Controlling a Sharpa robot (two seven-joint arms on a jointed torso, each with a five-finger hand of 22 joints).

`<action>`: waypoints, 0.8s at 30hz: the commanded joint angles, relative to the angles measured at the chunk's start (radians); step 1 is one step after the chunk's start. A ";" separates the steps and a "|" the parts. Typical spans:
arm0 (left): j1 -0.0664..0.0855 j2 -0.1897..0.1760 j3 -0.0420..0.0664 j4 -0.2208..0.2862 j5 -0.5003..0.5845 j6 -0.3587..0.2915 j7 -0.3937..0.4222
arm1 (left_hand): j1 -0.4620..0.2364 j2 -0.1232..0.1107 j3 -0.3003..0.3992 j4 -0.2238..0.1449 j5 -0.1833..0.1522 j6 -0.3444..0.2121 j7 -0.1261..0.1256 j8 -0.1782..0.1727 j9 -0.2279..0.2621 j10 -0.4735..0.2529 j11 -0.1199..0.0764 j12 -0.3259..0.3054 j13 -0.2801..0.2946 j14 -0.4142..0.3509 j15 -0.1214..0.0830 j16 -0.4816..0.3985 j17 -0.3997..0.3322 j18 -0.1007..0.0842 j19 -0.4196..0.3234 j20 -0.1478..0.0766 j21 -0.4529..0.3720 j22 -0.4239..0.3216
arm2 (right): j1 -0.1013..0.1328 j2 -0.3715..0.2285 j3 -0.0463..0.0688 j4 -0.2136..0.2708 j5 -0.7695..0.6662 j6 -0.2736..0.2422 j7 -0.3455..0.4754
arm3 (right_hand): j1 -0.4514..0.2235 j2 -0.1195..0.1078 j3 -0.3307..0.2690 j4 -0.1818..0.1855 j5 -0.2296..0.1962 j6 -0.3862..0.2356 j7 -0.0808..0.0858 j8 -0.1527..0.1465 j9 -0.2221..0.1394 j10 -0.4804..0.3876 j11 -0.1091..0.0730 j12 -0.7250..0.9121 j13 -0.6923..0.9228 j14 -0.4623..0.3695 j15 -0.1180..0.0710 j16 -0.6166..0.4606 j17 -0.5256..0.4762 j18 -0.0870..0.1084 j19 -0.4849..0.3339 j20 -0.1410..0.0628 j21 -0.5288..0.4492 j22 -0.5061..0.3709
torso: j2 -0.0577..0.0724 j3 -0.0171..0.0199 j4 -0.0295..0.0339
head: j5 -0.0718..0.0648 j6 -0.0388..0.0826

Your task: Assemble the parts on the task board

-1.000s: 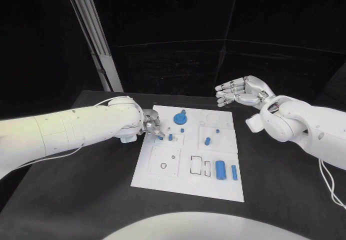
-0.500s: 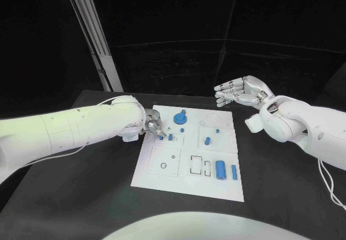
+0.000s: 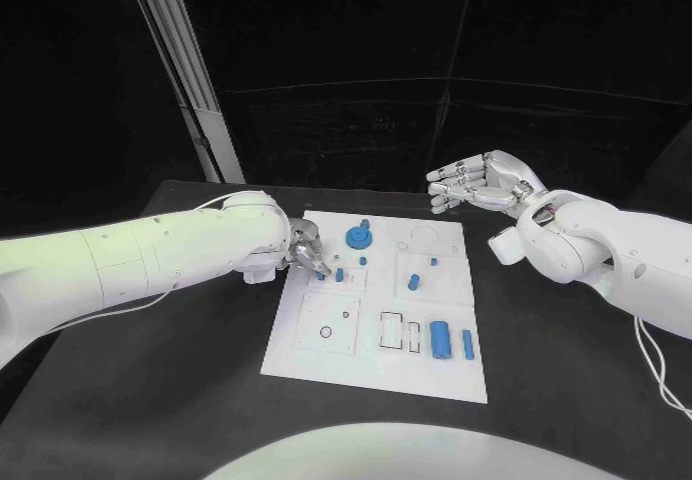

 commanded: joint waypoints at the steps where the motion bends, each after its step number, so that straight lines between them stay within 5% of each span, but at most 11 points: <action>1: -0.006 0.000 -0.005 -0.001 0.002 0.035 -0.030 | -0.025 -0.006 0.009 -0.015 0.004 0.009 -0.004 0.005 -0.001 0.007 -0.001 0.004 0.001 0.105 -0.009 0.003 0.263 -0.009 0.013 -0.008 0.004 0.002 | 0.002 0.001 0.001 0.000 0.000 0.008 0.009 | -0.008 0.002 0.001 -0.005 -0.006 -0.008 0.006 0.002 0.000 -0.007 0.002 0.003 -0.001 -0.005 0.002 -0.001 -0.002 0.010 0.002 0.004 -0.007 -0.001 | 0.000 -0.0005 0.0011 | 0.001 0.000; 13: -0.006 0.000 -0.004 -0.008 0.015 0.004 -0.040 | -0.164 -0.056 -0.190 0.105 0.002 0.023 -0.002 0.005 -0.010 0.003 0.002 0.007 -0.002 0.105 -0.008 0.003 0.263 -0.008 0.012 -0.008 0.000 0.001 | 0.002 0.001 0.001 -0.003 0.000 0.007 0.010 | -0.014 0.004 -0.001 -0.003 -0.004 -0.010 0.007 0.002 0.000 -0.010 0.003 0.004 -0.001 -0.007 0.003 -0.001 -0.004 0.010 0.002 0.005 -0.010 -0.003 | -0.001 0.0000 0.0003 | 0.002 0.002; 24: -0.006 -0.024 -0.004 0.016 0.039 -0.103 0.041 | -0.138 -0.036 -0.281 0.137 0.003 0.016 -0.003 0.005 -0.014 -0.007 0.001 0.004 -0.009 0.105 -0.010 0.003 0.263 -0.006 0.010 -0.010 -0.010 -0.007 | 0.002 -0.001 0.001 -0.004 0.000 0.006 0.010 | -0.016 0.005 -0.001 -0.002 -0.004 -0.011 0.007 0.002 0.000 -0.011 0.003 0.004 -0.001 -0.008 0.003 -0.001 -0.005 0.010 0.002 0.006 -0.012 -0.004 | -0.001 0.0008 0.0001 | -0.006 0.006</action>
